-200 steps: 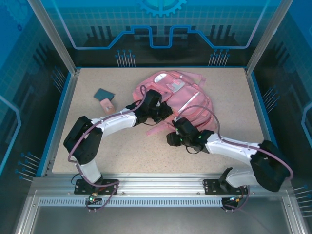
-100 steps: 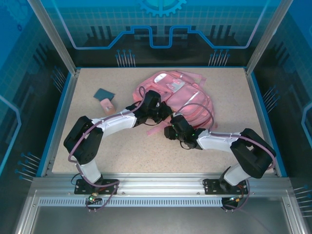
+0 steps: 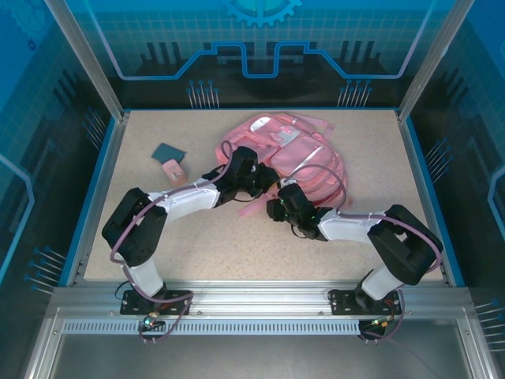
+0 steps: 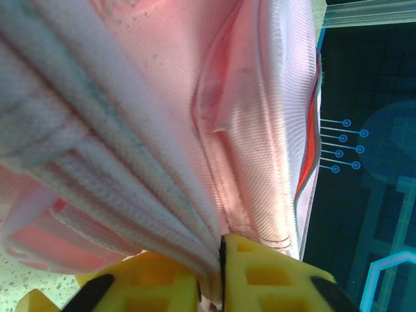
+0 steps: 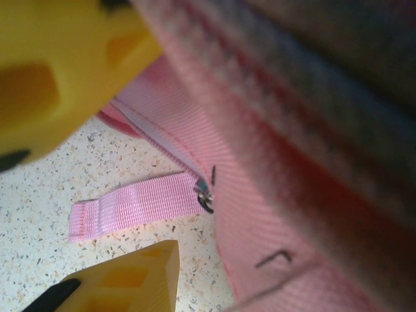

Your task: Pack the student bag

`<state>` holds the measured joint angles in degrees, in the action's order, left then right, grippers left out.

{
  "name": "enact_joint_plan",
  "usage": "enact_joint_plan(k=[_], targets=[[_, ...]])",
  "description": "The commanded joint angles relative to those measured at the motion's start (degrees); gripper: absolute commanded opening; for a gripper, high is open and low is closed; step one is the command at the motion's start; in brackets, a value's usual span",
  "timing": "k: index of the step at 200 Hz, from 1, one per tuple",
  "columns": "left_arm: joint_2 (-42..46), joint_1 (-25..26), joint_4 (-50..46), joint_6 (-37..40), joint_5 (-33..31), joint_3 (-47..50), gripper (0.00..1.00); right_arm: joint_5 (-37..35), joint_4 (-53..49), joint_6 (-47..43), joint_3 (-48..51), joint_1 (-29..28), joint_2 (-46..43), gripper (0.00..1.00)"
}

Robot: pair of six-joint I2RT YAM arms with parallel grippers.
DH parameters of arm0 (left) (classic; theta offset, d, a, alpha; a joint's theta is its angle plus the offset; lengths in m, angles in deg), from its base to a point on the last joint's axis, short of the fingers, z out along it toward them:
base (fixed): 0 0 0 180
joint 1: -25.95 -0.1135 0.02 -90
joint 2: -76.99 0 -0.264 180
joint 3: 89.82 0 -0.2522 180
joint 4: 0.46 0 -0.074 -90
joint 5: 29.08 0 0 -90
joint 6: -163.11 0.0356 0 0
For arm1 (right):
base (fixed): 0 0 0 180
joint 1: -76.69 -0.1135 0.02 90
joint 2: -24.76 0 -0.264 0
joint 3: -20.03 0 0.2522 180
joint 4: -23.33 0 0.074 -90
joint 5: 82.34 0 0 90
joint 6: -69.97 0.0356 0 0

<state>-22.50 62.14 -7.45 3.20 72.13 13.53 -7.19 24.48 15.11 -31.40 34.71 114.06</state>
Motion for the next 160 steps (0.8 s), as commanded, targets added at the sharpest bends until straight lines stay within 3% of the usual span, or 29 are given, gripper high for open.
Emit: enact_joint_plan(k=[1, 28, 60, 112, 160], targets=[[5.7, -1.0, -0.1, 2.1, 3.4, 3.1, 0.26, -2.8, 2.0, 0.2, 1.9, 3.2, -1.4, 0.34], [9.5, -3.5, -2.9, 3.8, 1.7, 7.0, 0.40, -2.7, 1.7, 0.2, 3.4, 4.7, -1.6, 0.34], [11.4, -5.7, -6.2, 5.9, -0.6, 9.3, 0.48, -2.6, 1.1, 0.0, 3.9, 6.2, -2.3, 0.34], [5.1, -5.9, -6.6, 7.1, 0.0, 3.2, 0.50, -1.5, 0.9, 0.3, 4.3, 7.5, -3.4, 0.35], [-1.4, -5.9, -2.6, 3.9, 0.4, -0.4, 0.41, -1.1, 0.9, 0.7, 4.9, 7.5, -4.0, 0.35]])
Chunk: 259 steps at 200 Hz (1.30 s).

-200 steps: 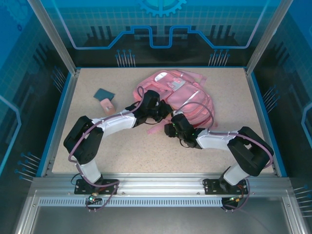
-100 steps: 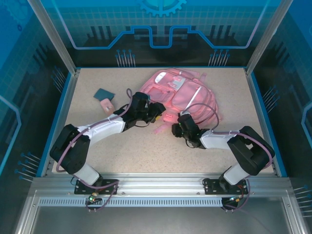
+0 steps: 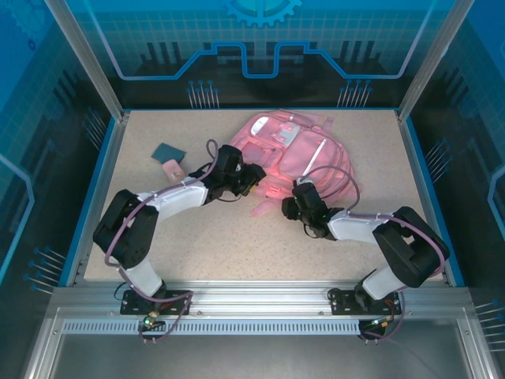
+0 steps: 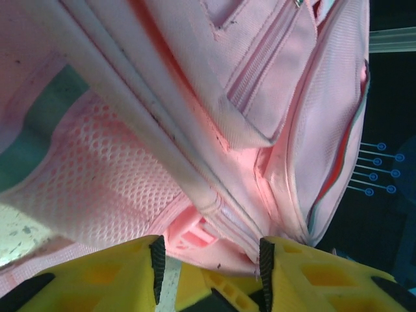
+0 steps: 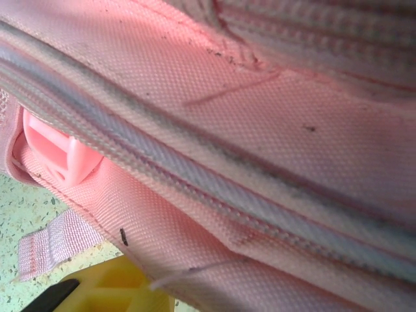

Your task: Pack the student bag

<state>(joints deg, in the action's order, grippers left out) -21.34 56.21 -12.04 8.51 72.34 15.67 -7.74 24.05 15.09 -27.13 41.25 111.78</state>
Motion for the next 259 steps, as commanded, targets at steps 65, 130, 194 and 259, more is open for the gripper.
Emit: enact_joint_plan(k=[65, 130, 194, 259], targets=[[-6.2, 0.0, 4.9, -5.0, -0.1, -3.1, 0.36, 0.1, 1.3, 0.9, 1.2, 1.0, -2.5, 0.35], [-7.4, -0.1, 4.5, -4.3, -1.9, -4.9, 0.24, -0.8, -1.4, 0.4, 2.3, -1.2, -4.4, 0.35], [-4.5, 0.2, 4.9, -2.2, -1.7, -4.6, 0.00, -3.2, -4.9, 1.4, 1.5, -4.7, -5.5, 0.39], [1.0, 2.1, 4.8, -1.1, -0.6, -4.2, 0.00, -12.3, -11.8, 9.3, -5.1, -9.2, 1.1, 0.49]])
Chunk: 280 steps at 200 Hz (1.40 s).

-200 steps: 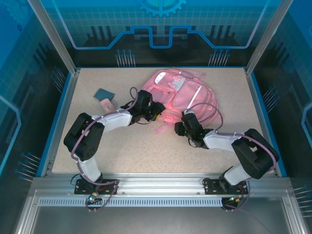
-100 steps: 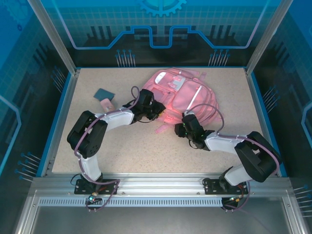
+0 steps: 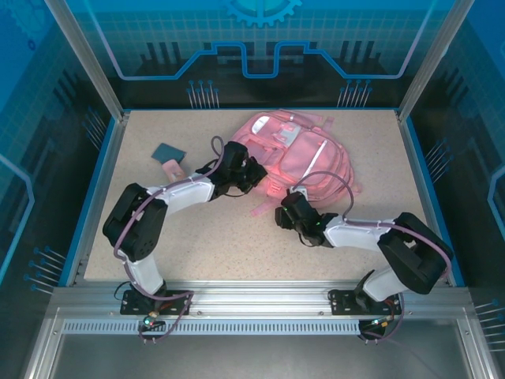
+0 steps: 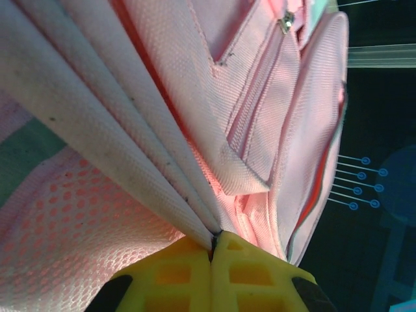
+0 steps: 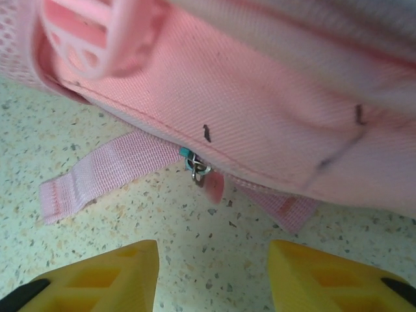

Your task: Pack the student bag

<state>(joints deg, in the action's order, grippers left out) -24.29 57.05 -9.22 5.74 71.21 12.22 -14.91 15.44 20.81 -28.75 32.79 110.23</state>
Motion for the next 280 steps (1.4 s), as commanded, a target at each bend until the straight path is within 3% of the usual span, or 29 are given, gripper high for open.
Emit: enact_joint_plan(k=[1, 91, 138, 179, 221, 280], targets=[[4.0, 1.2, 2.0, 1.6, 0.5, -0.7, 0.00, -5.2, -3.2, 3.6, -3.5, -0.7, 2.8, 0.49], [5.9, 1.5, 0.5, 1.9, 0.3, -0.7, 0.00, -13.9, -4.6, 2.2, -10.9, -0.9, 9.4, 0.32], [6.2, 1.5, 0.4, 1.6, 0.3, -0.5, 0.00, -15.5, -1.7, -2.4, -10.7, -1.5, 9.4, 0.19], [7.1, 1.4, -0.7, 2.2, -0.6, -0.1, 0.00, -15.9, -3.4, -3.9, -11.0, -1.5, 9.0, 0.00], [7.2, 0.5, -2.0, 3.0, -2.5, 1.1, 0.00, -15.0, -9.5, -2.7, -9.2, -1.6, 5.5, 0.00], [6.9, -2.0, -5.0, 6.8, -5.8, 2.2, 0.00, -17.7, -26.4, 2.1, -5.1, -1.0, -1.4, 0.00]])
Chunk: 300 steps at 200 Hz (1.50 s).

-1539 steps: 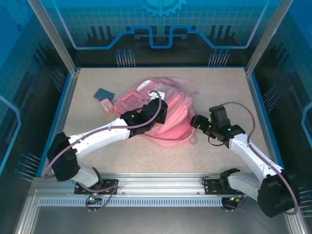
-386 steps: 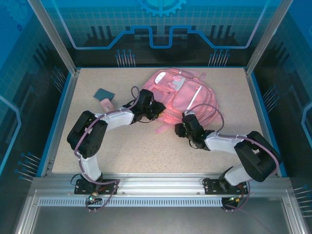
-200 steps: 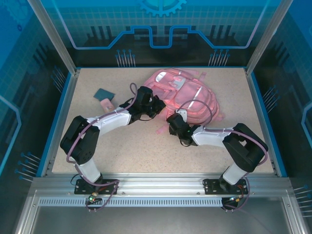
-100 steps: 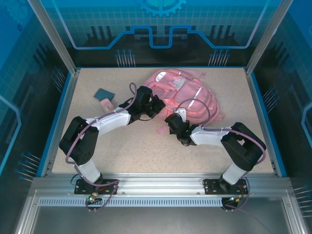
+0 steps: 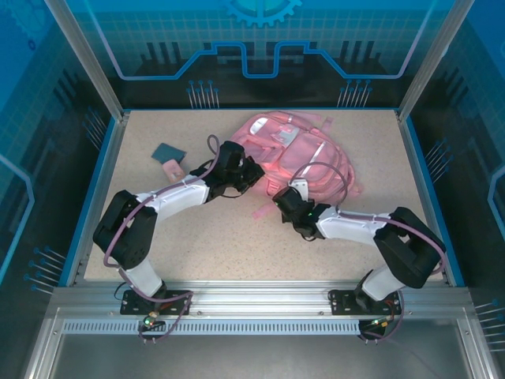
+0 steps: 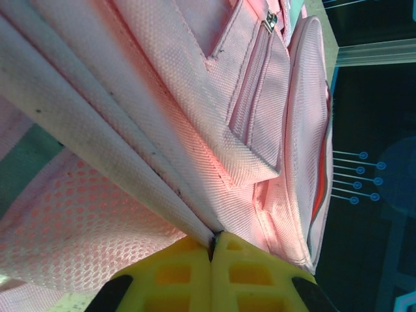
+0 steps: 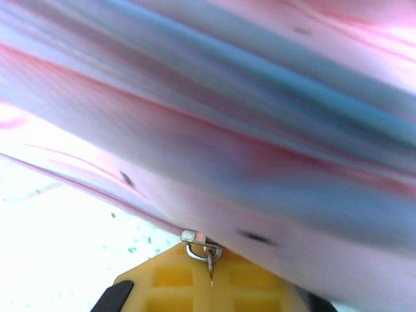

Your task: Pack the student bag

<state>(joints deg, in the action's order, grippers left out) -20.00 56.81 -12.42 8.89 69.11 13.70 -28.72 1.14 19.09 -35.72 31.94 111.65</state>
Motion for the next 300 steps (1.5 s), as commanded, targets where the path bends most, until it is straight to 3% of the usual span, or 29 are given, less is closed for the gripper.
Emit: enact_joint_plan(k=[1, 49, 63, 75, 109, 130, 145, 181, 218, 260, 300], targets=[[2.6, -1.8, -1.8, 3.7, -3.7, 0.7, 0.00, -4.0, -12.6, 4.0, 1.9, -0.1, -2.9, 0.00], [3.0, -2.8, -2.0, 4.4, -4.0, 1.5, 0.00, -5.5, -21.3, 9.2, 2.5, 1.9, -8.8, 0.00], [3.8, -3.1, -2.2, 4.4, -4.4, 2.2, 0.00, -2.2, -18.2, 5.7, 2.2, 1.9, -9.7, 0.00], [4.8, -3.2, -2.2, 4.1, -4.8, 3.2, 0.00, 4.8, -12.3, -1.0, 2.2, 1.8, -10.1, 0.00], [11.3, -3.6, -1.8, 3.6, -8.2, 10.0, 0.40, 27.0, 0.8, -12.3, -0.2, 1.8, -7.7, 0.00], [15.4, -3.8, -2.9, 3.5, -8.6, 14.3, 0.54, 35.7, 4.3, -13.5, -4.4, 1.6, -3.5, 0.00], [18.1, -3.8, -2.8, 2.5, -7.6, 17.4, 0.59, 40.4, 6.6, -13.4, -7.6, 1.3, 0.3, 0.00], [22.2, -3.7, 0.9, -2.1, -3.3, 24.3, 0.59, 47.3, 10.8, -11.7, -13.6, 0.7, 7.9, 0.00], [22.7, -3.7, 10.3, -8.7, -0.2, 30.1, 0.59, 47.1, 10.3, -10.9, -15.3, 0.0, 10.1, 0.00], [19.4, -3.8, 13.5, -9.8, -0.1, 29.7, 0.55, 46.8, 8.8, -10.4, -14.2, 0.0, 9.0, 0.00], [11.5, -3.8, 32.3, -16.2, 0.0, 32.5, 0.42, 46.9, 9.0, -9.8, -13.8, 0.0, 8.3, 0.00]])
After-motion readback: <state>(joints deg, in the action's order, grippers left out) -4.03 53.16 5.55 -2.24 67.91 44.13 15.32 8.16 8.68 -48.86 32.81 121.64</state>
